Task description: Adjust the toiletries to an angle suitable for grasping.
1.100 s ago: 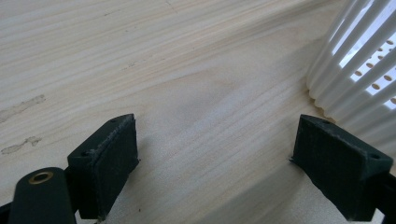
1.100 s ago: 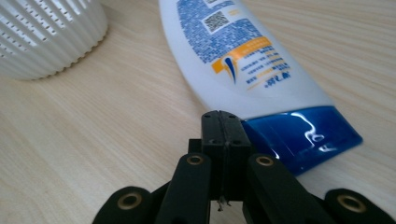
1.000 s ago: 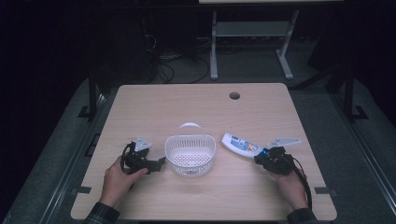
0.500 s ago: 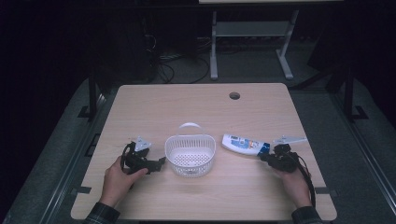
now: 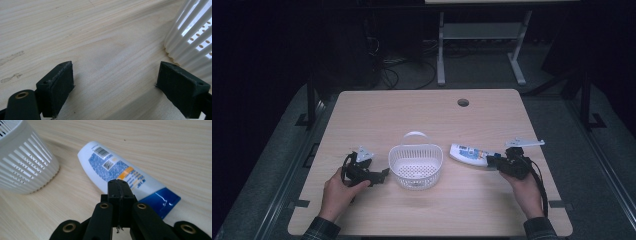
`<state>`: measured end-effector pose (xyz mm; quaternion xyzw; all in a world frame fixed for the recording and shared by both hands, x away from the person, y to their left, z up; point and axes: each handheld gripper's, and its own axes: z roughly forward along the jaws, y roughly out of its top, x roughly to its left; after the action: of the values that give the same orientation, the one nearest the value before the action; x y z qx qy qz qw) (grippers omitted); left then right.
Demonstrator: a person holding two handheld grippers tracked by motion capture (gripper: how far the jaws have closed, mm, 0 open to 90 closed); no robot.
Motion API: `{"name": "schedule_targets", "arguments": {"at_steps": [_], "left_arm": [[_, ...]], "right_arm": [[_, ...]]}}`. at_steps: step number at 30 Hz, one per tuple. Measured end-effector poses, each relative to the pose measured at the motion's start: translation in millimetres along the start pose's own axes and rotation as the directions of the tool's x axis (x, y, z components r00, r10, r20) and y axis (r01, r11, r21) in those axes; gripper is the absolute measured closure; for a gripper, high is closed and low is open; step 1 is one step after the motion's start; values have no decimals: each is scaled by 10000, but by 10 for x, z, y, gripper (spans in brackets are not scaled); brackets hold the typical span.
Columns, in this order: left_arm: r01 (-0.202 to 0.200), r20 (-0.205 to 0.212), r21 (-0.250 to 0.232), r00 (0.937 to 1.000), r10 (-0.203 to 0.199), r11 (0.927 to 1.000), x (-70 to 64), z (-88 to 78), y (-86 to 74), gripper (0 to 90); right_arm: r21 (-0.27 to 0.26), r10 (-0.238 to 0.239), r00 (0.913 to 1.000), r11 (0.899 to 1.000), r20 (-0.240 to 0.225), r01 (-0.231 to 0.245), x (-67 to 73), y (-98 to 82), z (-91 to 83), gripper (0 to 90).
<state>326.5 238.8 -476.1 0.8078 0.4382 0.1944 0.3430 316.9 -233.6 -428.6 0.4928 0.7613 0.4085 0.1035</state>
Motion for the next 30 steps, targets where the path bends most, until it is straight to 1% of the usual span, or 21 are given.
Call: {"name": "schedule_targets", "arguments": {"at_steps": [3, 7, 13, 16, 19, 24, 30], "left_arm": [[1, 4, -18, 10000, -1, 10000, 0, 1, -1, 130], [-1, -3, -9, 10000, 1, 10000, 0, 0, 0, 130], [24, 14, 12, 10000, -24, 10000, -2, -1, 0, 130], [24, 15, 13, 10000, -24, 10000, -1, -1, 0, 131], [17, 7, 11, 10000, -17, 10000, -1, -1, 1, 130], [23, 15, 13, 10000, -23, 10000, -1, -1, 0, 130], [19, 7, 11, 10000, -19, 10000, -1, -1, 0, 130]], "right_arm": [[-15, -33, 10000, 10000, -21, 33, 2, 61, 31, 894], [-102, 61, 9997, 9999, -217, -63, 15, 150, 78, 894], [-131, -113, 9994, 9999, -337, 108, 63, 308, 151, 895], [-149, -104, 9992, 9998, -379, 98, 80, 390, 193, 895], [-100, -190, 9993, 9998, -334, 187, 98, 476, 249, 895], [29, -136, 9990, 9999, -421, 137, 141, 614, 337, 894], [36, -123, 9988, 9999, -471, 125, 187, 773, 458, 894]]}}
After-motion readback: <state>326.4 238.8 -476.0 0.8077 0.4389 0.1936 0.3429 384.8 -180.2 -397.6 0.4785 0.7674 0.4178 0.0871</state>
